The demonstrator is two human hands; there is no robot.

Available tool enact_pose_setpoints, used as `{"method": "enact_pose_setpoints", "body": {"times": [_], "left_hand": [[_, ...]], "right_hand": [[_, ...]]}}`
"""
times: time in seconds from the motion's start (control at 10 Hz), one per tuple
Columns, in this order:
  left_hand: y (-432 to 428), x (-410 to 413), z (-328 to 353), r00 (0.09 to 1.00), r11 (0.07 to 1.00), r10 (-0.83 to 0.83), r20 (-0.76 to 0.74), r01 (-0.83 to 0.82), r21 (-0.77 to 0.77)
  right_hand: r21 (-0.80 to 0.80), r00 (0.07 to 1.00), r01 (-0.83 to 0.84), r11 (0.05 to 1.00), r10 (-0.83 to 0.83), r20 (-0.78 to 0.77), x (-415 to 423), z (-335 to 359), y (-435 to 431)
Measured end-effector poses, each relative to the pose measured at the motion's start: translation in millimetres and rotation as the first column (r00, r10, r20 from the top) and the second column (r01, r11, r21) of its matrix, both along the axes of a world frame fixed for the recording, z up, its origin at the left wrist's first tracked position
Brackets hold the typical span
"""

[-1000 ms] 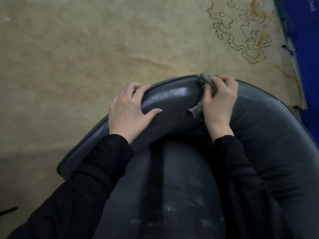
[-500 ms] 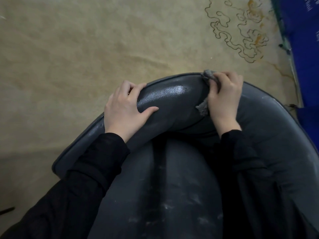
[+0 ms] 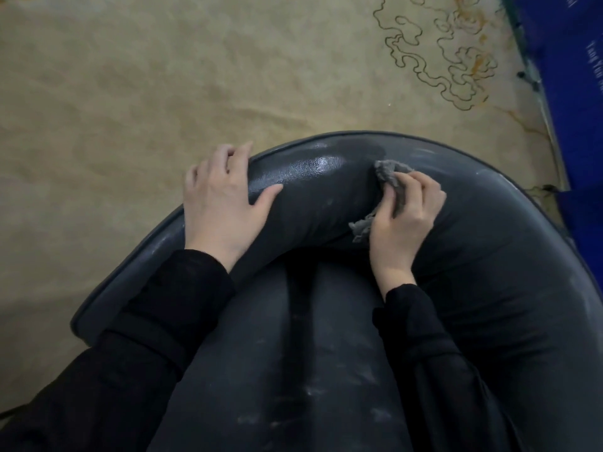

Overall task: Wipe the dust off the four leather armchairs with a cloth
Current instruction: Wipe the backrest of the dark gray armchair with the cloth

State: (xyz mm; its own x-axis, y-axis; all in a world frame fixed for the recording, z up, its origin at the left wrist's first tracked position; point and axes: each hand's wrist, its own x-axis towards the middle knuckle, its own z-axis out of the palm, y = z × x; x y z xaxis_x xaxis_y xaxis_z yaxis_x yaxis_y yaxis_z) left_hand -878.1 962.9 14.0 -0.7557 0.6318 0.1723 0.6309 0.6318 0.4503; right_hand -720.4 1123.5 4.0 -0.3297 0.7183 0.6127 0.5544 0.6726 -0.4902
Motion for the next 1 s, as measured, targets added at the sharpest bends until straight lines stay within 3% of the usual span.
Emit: {"method": "enact_pose_setpoints", "body": {"times": [0.1,0.2,0.4,0.7,1.0], "left_hand": [[26.7,10.6,0.3,0.998,0.998,-0.063,-0.007,0.063,0.000],[42.5,17.1,-7.0,0.996,0.998,-0.065,-0.061,0.063,-0.030],[42.4,17.6,-17.7,0.985,0.997,-0.062,-0.158,0.053,-0.059],[42.3,17.7,-19.0,0.984,0.997,-0.060,-0.166,0.052,-0.056],[42.3,17.3,-20.0,0.983,0.998,-0.048,-0.179,0.042,-0.035]], "right_hand": [[0.012,0.987,-0.156,0.988,0.156,0.026,-9.4,-6.6,-26.7],[-0.029,0.977,-0.211,0.977,0.211,0.024,-14.1,-13.9,-41.8],[-0.072,0.998,-0.034,0.997,0.031,-0.045,-0.5,-19.8,-22.5],[-0.148,0.998,-0.062,0.987,0.059,-0.029,12.0,-34.0,-56.2],[-0.099,0.995,0.013,0.995,-0.023,-0.096,-6.4,-10.6,-8.2]]}}
